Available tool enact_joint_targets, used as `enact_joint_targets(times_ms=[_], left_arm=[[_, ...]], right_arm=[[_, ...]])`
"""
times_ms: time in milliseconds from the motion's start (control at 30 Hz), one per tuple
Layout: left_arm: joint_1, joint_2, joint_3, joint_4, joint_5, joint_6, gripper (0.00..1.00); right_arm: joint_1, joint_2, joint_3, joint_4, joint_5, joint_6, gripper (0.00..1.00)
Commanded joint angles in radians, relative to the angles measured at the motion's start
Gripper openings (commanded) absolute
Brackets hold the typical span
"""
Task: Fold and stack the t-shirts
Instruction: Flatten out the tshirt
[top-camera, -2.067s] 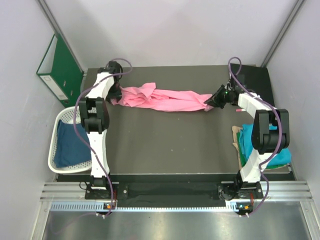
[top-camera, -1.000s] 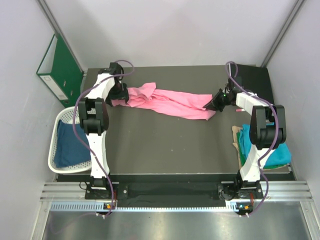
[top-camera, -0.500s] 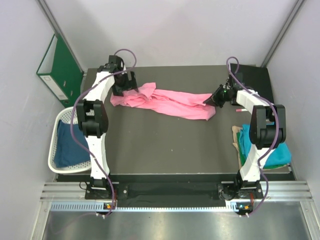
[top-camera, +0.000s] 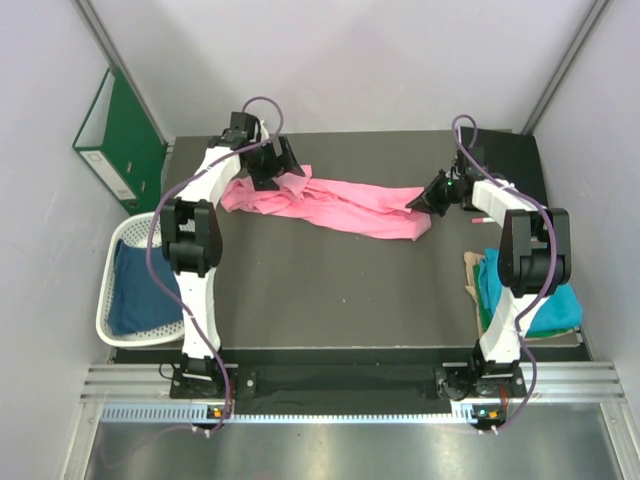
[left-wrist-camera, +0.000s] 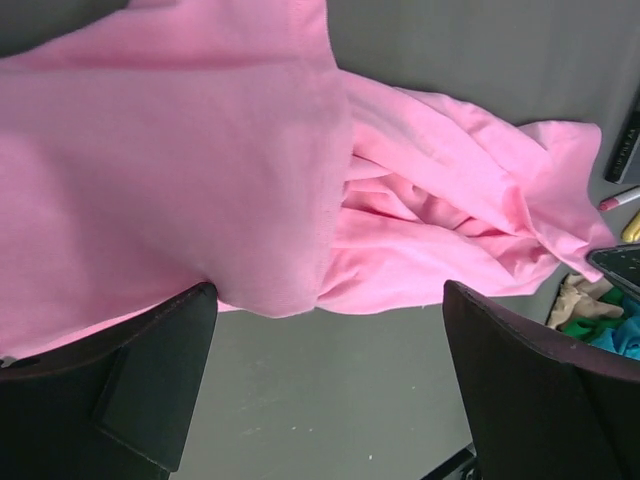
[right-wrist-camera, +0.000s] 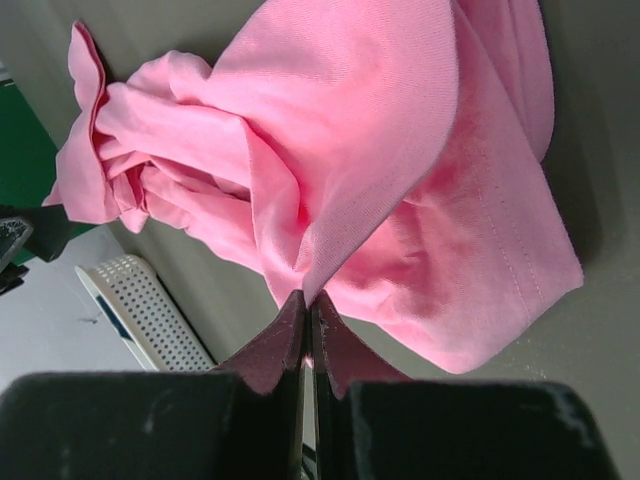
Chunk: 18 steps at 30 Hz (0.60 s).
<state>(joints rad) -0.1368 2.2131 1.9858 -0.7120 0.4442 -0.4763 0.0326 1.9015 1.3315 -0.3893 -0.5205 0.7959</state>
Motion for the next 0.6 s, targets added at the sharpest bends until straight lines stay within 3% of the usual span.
enact_joint_targets(times_ms=[0,433,567], left_arm=[[-0.017,-0.026,0.014,0.046,0.045,-0.041,0.98],[-0.055,-0.018,0.016,-0.04,0.007,-0.076,0.85],[-0.061,-0.023,0.019,-0.101,-0.03,-0.074,0.86]], right_arm=[[0.001,0.001,0.015,0.029,-0.003,-0.001,0.0],[0.001,-0.002,-0.006,0.047,-0.006,0.005,0.0],[0.0,-0.007,-0.022,0.055,-0.006,0.009,0.0]])
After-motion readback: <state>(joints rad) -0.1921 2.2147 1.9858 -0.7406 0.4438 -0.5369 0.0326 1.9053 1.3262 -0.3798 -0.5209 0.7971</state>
